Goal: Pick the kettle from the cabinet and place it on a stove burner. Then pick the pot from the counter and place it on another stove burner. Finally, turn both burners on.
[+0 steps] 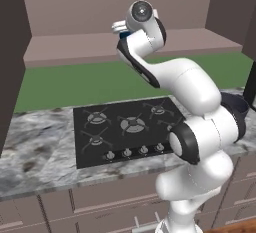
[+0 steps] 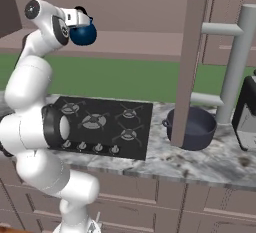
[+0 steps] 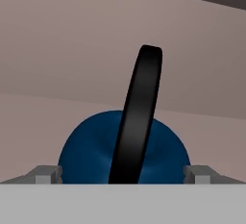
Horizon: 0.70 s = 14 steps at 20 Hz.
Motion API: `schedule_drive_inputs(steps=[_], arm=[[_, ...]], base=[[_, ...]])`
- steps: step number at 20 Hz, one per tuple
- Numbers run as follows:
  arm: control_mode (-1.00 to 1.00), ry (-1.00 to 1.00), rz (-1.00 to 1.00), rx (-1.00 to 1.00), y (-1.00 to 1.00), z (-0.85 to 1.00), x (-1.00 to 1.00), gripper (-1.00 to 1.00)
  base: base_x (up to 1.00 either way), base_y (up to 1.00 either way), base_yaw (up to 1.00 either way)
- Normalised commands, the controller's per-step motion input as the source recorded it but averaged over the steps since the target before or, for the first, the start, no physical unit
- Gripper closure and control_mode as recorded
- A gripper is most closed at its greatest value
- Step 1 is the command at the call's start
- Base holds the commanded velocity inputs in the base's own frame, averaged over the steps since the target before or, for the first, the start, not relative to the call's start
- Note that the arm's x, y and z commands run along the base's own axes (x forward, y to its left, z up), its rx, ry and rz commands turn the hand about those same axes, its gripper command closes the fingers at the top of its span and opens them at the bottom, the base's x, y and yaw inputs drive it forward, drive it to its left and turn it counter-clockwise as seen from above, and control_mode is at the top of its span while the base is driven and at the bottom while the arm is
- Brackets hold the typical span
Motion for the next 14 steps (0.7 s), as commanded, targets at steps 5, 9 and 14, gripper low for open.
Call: schedule_drive_inputs(steps=[5,9,14], arm=[[-1.00,0.00,0.00,0.00,0.01,0.00,0.10,-1.00],[-1.00,0.00,0.00,0.00,0.00,0.00,0.12,-1.00],[-1.00,0.00,0.00,0.00,0.00,0.00,0.09,-1.00]], base=[[0.00,0.00,0.00],[0.00,0.00,0.00],[0.00,0.00,0.00]])
